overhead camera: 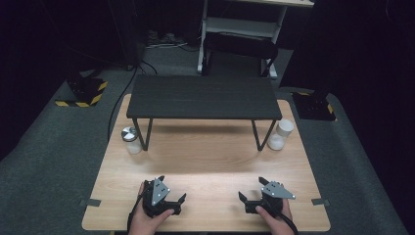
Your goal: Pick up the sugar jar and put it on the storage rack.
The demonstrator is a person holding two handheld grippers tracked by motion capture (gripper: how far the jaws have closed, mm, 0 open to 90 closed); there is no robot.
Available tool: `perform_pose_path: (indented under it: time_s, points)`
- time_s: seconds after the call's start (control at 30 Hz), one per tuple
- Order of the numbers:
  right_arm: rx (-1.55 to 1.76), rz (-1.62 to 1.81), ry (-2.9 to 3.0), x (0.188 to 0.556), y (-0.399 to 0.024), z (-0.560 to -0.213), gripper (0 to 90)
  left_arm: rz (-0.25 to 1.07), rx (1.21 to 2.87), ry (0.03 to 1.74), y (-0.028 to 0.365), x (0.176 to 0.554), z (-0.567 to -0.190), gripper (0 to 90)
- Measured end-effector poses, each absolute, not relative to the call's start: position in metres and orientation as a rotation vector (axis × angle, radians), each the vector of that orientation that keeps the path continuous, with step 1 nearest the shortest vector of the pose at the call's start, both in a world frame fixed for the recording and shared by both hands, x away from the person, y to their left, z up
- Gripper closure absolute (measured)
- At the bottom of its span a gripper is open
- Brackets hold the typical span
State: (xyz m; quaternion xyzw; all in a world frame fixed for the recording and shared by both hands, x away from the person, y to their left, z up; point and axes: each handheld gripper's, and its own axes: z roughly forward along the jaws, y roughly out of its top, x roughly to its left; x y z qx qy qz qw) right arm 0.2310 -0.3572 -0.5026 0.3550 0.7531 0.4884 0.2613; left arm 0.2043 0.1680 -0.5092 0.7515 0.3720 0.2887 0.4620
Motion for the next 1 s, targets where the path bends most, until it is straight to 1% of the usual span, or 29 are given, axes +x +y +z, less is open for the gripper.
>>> perform_pose_path:
  time_s: [1.0]
  points:
    - [0.973,1.331,2.039,0.2307,-0.3596,-0.5025,0.4,0.699,1.838,0.91,0.1704,0.2046,-0.5102,0.7]
